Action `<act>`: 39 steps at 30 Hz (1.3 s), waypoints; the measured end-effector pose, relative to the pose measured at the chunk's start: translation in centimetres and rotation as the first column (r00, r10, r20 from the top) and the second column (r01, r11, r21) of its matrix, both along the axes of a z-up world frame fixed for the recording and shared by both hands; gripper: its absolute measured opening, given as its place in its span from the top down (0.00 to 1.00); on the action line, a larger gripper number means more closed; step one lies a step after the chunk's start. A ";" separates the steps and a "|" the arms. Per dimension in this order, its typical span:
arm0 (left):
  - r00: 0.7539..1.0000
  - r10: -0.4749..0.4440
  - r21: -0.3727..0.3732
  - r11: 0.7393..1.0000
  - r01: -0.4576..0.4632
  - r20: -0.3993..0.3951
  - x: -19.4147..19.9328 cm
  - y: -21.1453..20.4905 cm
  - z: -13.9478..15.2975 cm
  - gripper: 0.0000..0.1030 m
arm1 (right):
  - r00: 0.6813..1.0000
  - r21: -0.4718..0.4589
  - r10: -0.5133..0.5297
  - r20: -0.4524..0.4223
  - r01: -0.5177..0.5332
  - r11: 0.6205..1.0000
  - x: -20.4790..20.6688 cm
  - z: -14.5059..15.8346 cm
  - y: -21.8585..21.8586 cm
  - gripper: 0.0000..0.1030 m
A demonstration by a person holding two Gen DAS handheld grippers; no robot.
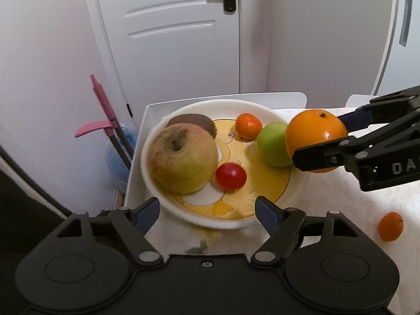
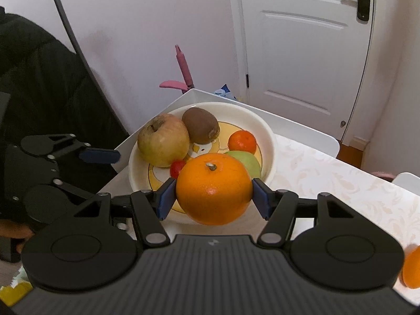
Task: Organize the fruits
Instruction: 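Carry the tomato and orange over the bowl and open both tools, then move both tools back toward the remaining fruit on the table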
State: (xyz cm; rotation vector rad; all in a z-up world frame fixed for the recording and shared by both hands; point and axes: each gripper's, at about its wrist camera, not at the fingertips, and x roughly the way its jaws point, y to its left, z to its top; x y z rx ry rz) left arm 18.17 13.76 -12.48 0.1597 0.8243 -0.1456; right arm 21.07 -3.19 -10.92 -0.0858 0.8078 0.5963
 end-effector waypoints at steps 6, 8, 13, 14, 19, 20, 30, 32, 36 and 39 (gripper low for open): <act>1.000 0.031 -0.014 0.999 -0.031 0.003 -1.1 1.3 0.2 0.18 | 1.000 -0.020 0.026 -0.004 -0.026 0.999 0.0 -0.9 1.3 0.26; 0.999 0.032 -0.015 0.999 -0.032 0.002 -1.3 1.5 0.1 0.18 | 0.999 -0.026 0.035 -0.001 -0.035 0.999 0.0 -1.2 2.0 0.26; 1.000 0.029 -0.017 0.999 -0.029 0.002 -1.7 1.8 0.1 0.18 | 0.999 -0.035 0.047 0.000 -0.047 0.998 0.2 -1.8 3.2 0.25; 1.000 0.030 -0.017 0.999 -0.030 0.001 -1.7 1.8 0.1 0.18 | 0.999 -0.038 0.051 0.001 -0.051 0.998 0.2 -1.9 3.4 0.25; 1.000 0.028 -0.022 0.999 -0.028 0.000 -1.9 2.1 0.1 0.18 | 0.998 -0.013 0.049 0.033 -0.048 0.999 0.0 -1.5 3.5 0.19; 1.000 0.027 -0.023 0.999 -0.027 0.000 -2.0 2.1 0.1 0.18 | 0.998 -0.008 0.046 0.040 -0.046 0.999 -0.1 -1.3 3.5 0.13; 1.000 0.021 -0.038 0.999 -0.021 0.002 -2.3 2.2 0.5 0.18 | 0.999 -0.010 -0.016 0.046 0.017 1.000 -1.7 0.0 2.7 0.10; 1.000 0.022 -0.046 0.999 -0.022 0.005 -2.5 2.1 0.8 0.18 | 0.998 -0.004 -0.034 0.052 0.034 0.999 -2.2 0.6 2.3 0.10; 1.000 0.022 -0.058 0.998 -0.021 0.019 -3.1 1.8 1.8 0.18 | 0.995 0.006 -0.072 0.069 0.072 0.997 -3.2 1.9 1.2 0.10; 0.999 0.019 -0.065 0.998 -0.016 0.034 -3.5 1.3 2.8 0.18 | 0.990 0.006 -0.108 0.087 0.108 0.994 -4.1 3.0 0.2 0.10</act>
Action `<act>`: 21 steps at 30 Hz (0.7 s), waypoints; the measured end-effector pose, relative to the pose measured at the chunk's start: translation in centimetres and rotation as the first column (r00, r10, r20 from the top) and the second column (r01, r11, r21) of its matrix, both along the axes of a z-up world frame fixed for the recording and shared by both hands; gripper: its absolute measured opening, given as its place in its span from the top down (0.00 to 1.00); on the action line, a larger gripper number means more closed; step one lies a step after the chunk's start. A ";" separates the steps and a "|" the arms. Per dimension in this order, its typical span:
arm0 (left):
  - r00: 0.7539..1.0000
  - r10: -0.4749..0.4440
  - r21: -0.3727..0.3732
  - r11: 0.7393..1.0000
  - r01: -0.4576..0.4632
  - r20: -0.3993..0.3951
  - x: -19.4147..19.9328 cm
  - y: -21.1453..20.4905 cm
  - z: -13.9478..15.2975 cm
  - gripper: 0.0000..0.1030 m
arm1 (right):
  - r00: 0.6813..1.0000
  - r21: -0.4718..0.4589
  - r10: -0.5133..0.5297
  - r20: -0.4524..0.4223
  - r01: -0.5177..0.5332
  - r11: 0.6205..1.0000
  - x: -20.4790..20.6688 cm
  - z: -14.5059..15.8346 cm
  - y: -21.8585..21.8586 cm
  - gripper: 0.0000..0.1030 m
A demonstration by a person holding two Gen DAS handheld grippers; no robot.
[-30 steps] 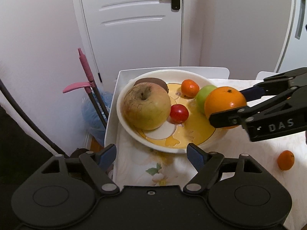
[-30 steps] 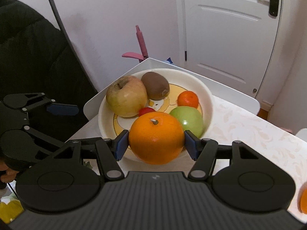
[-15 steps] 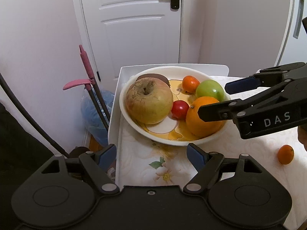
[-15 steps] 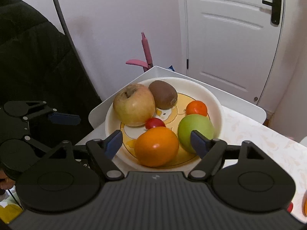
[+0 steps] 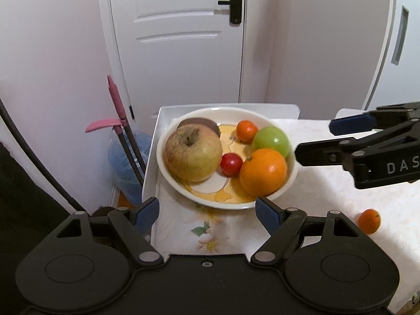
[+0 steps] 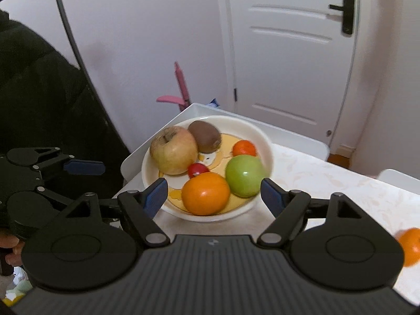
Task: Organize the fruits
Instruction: 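Move both tools back toward the remaining fruit on the table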
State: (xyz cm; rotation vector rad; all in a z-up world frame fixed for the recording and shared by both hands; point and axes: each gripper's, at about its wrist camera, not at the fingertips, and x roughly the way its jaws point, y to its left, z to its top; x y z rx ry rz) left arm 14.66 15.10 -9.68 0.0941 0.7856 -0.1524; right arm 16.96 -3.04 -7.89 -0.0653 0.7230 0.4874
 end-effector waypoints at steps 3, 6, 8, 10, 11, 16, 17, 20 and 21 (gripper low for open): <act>1.000 -0.004 -0.011 1.000 0.004 0.016 -0.4 -0.7 1.1 0.18 | 0.999 0.007 -0.041 0.015 0.041 0.999 -1.0 1.2 -1.5 0.10; 0.999 -0.011 -0.008 1.000 0.011 0.039 -1.0 -1.7 2.3 0.18 | 0.997 0.014 -0.075 0.032 0.075 0.997 -2.2 2.4 -3.7 0.10; 0.998 -0.012 -0.006 1.000 0.012 0.057 -1.6 -2.6 3.1 0.18 | 0.995 0.012 -0.092 0.041 0.092 0.996 -2.9 3.0 -5.2 0.08; 0.997 -0.004 -0.011 1.000 0.005 0.072 -2.2 -3.6 3.8 0.14 | 0.993 0.007 -0.110 0.053 0.110 0.994 -3.6 3.5 -6.7 0.00; 0.997 0.000 -0.016 1.000 0.001 0.080 -2.5 -4.1 4.1 0.09 | 0.991 0.008 -0.121 0.064 0.121 0.993 -4.0 3.8 -7.5 0.00; 0.993 0.008 -0.038 0.999 -0.004 0.121 -4.3 -7.0 5.5 0.02 | 0.984 0.017 -0.160 0.072 0.159 0.987 -5.3 4.5 -12.0 0.00; 0.993 0.012 -0.037 0.999 -0.008 0.121 -4.4 -7.5 5.6 0.02 | 0.984 0.015 -0.166 0.069 0.166 0.986 -5.5 4.5 -12.9 0.00; 0.993 0.019 -0.042 0.999 -0.014 0.114 -4.9 -9.3 5.6 0.02 | 0.982 0.008 -0.181 0.061 0.180 0.984 -5.9 4.3 -15.5 0.00; 0.994 0.021 -0.042 0.999 -0.016 0.111 -5.1 -10.0 5.5 0.02 | 0.981 0.003 -0.185 0.059 0.185 0.983 -6.1 4.1 -16.3 0.00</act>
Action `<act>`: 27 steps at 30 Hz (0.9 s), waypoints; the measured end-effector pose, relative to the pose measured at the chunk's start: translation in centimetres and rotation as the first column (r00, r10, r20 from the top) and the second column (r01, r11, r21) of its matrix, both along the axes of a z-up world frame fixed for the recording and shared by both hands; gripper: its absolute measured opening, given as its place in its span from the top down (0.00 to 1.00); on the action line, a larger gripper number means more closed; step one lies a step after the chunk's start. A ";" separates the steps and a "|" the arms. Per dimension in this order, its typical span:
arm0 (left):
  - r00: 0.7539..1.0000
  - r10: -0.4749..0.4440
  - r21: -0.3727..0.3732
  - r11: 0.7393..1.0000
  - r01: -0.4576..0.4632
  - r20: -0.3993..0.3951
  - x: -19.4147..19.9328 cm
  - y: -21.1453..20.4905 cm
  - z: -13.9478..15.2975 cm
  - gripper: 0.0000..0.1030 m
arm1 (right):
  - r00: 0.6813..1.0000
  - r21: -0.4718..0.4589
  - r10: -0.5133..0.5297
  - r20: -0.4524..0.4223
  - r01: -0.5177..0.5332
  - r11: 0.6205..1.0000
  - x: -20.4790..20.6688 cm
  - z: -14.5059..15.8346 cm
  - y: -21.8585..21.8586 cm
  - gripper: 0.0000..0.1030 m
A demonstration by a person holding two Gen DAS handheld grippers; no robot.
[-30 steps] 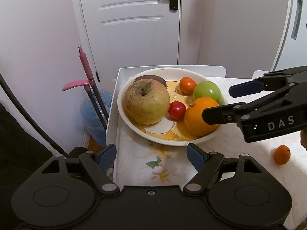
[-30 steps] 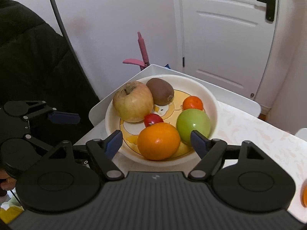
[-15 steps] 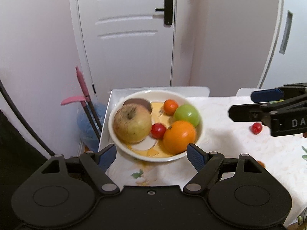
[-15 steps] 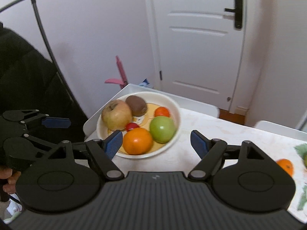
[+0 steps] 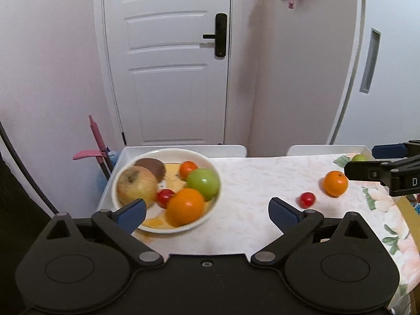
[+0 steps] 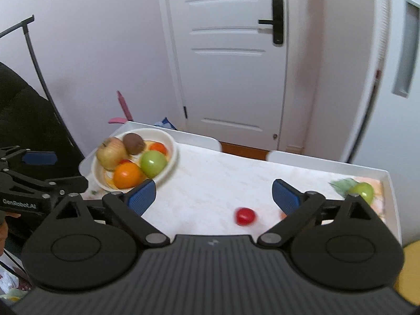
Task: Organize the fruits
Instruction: 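Move both tools back toward the remaining fruit on the table, then grasp a tangerine with the left tool while the right tool grasps a large orange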
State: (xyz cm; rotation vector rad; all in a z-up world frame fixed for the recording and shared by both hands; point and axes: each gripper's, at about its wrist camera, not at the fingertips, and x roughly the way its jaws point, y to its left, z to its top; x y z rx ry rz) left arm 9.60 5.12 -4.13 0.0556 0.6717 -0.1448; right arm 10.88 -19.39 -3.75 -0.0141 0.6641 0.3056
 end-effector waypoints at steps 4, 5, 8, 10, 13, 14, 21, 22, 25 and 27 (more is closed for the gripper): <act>1.000 0.014 0.000 1.000 -0.014 -0.013 -0.6 -2.6 -0.6 0.02 | 1.000 -0.013 -0.013 -0.019 0.012 1.000 0.1 -0.9 -2.9 0.00; 1.000 0.019 -0.003 1.000 -0.019 -0.020 -0.7 -3.2 -0.9 0.02 | 1.000 -0.014 -0.013 -0.024 0.012 1.000 0.1 -1.2 -3.5 0.00; 0.998 0.040 -0.009 0.999 -0.040 -0.038 -1.1 -4.9 -2.0 0.02 | 1.000 -0.020 -0.008 -0.025 0.008 1.000 0.4 -2.1 -5.6 0.00; 0.997 0.059 -0.010 0.998 -0.060 -0.053 -1.3 -6.1 -2.9 0.02 | 1.000 -0.030 0.007 -0.031 -0.008 1.000 0.8 -2.8 -6.5 0.00; 0.994 0.087 -0.012 0.996 -0.088 -0.063 -1.6 -7.7 -4.2 0.02 | 0.999 -0.037 0.034 -0.040 -0.036 0.999 1.6 -3.9 -7.8 0.00; 0.993 0.096 -0.013 0.995 -0.097 -0.066 -1.6 -8.2 -4.6 0.02 | 0.998 -0.037 0.040 -0.043 -0.042 0.998 1.9 -4.3 -8.2 0.00; 0.984 0.154 0.001 0.988 -0.155 -0.091 -1.4 -11.2 -7.9 0.11 | 0.997 -0.033 0.059 -0.054 -0.061 0.998 4.1 -7.3 -10.0 0.00; 0.982 0.160 0.003 0.987 -0.161 -0.099 -1.3 -11.5 -8.4 0.15 | 0.996 -0.034 0.064 -0.058 -0.066 0.997 4.4 -7.8 -10.1 0.00; 0.976 0.181 0.009 0.983 -0.181 -0.120 -0.9 -12.2 -9.8 0.25 | 0.993 -0.046 0.093 -0.071 -0.096 0.994 5.0 -9.0 -10.1 0.00; 0.972 0.192 0.013 0.981 -0.192 -0.137 -0.6 -12.5 -10.7 0.30 | 0.991 -0.063 0.106 -0.078 -0.111 0.992 5.4 -9.8 -10.1 0.00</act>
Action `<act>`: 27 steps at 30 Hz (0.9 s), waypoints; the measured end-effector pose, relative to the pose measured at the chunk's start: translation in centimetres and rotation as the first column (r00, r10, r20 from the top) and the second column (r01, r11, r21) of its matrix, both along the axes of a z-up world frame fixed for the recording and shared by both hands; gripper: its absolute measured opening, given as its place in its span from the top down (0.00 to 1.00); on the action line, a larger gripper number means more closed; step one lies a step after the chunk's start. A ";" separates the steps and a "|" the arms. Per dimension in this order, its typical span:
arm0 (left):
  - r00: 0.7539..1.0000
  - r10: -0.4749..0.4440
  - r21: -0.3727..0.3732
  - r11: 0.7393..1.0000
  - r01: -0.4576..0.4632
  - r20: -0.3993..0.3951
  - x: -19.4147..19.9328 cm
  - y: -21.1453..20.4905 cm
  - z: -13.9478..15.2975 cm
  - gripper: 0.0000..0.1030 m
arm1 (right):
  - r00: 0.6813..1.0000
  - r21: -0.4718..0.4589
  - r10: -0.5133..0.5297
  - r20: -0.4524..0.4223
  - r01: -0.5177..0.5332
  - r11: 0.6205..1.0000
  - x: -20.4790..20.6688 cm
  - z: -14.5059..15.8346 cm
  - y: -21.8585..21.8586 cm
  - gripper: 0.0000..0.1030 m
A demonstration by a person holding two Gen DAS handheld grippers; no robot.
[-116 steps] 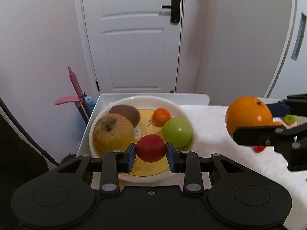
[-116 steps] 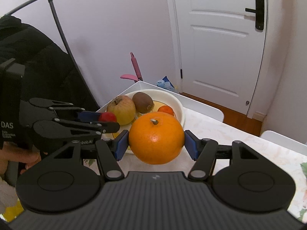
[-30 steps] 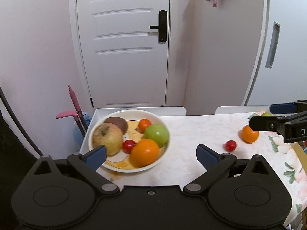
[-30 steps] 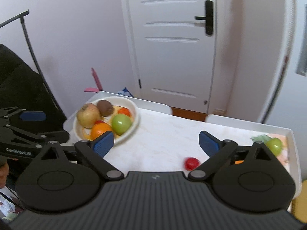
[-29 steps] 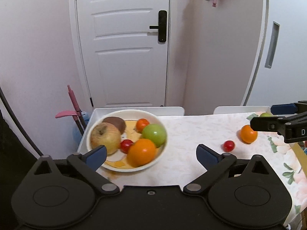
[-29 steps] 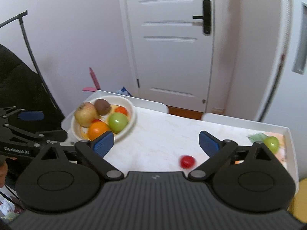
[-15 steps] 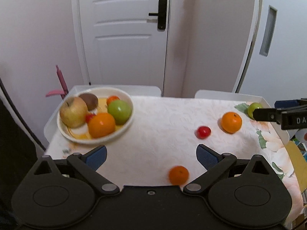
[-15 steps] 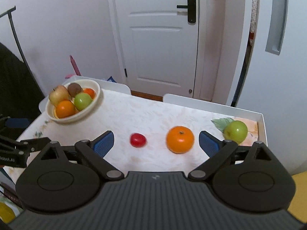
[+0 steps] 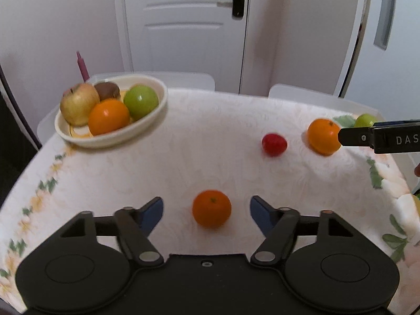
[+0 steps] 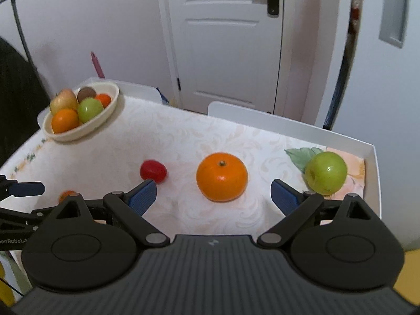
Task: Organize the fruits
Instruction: 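Grasp a tangerine with the left tool while the right tool grasps a large orange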
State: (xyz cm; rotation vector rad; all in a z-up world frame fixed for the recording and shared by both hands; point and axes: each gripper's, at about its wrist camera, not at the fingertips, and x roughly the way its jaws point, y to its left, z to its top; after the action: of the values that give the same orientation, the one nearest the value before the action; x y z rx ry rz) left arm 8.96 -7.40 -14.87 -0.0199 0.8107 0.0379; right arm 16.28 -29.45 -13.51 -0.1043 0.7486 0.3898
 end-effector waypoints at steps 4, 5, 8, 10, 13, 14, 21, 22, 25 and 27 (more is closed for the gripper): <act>1.000 0.011 0.003 1.000 -0.011 -0.020 0.5 -0.4 -1.3 0.41 | 1.000 -0.002 0.017 -0.022 -0.017 1.000 0.7 -1.2 0.1 0.00; 1.000 0.013 0.006 1.000 -0.013 -0.022 0.6 -0.4 -1.5 0.42 | 0.999 -0.004 0.019 -0.026 -0.019 1.000 0.9 -1.5 0.2 0.00; 1.000 0.020 0.009 1.000 -0.019 -0.024 1.0 -0.5 -2.0 0.45 | 0.999 -0.007 0.024 -0.030 -0.024 1.000 1.3 -2.0 0.3 0.00; 0.999 0.018 0.013 1.000 -0.018 -0.027 1.3 -0.6 -2.2 0.54 | 0.999 -0.008 0.025 -0.033 -0.025 1.000 1.6 -2.3 0.4 0.00; 1.000 0.013 0.032 0.999 -0.012 -0.022 1.5 -0.7 -2.2 0.61 | 0.999 -0.005 0.021 -0.035 -0.022 1.000 2.1 -2.5 0.7 0.00; 1.000 0.010 0.032 0.999 -0.010 -0.022 1.5 -0.7 -2.1 0.61 | 0.999 -0.005 0.022 -0.034 -0.022 1.000 2.2 -2.6 0.8 0.00; 1.000 -0.017 0.050 0.999 0.018 -0.024 1.4 -0.8 -2.1 0.61 | 0.999 -0.028 0.026 -0.044 -0.027 0.999 3.4 -3.5 1.8 0.10; 0.999 -0.021 0.052 0.998 0.022 -0.025 1.4 -0.8 -2.1 0.61 | 0.999 -0.029 0.022 -0.043 -0.023 0.999 3.6 -3.6 1.8 0.10; 0.999 -0.037 0.064 0.997 0.039 -0.024 1.5 -0.8 -2.1 0.61 | 0.999 -0.023 0.003 -0.050 -0.004 1.000 4.2 -3.8 1.8 0.13; 0.999 -0.045 0.068 0.997 0.046 -0.023 1.5 -0.8 -2.1 0.61 | 0.999 -0.026 -0.007 -0.053 0.006 1.000 4.5 -4.0 1.9 0.16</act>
State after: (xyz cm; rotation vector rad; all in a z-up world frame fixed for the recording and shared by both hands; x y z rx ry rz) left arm 10.41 -8.22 -17.02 0.0638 0.8302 0.0229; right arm 20.75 -27.57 -17.47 -0.1159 0.8062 0.3780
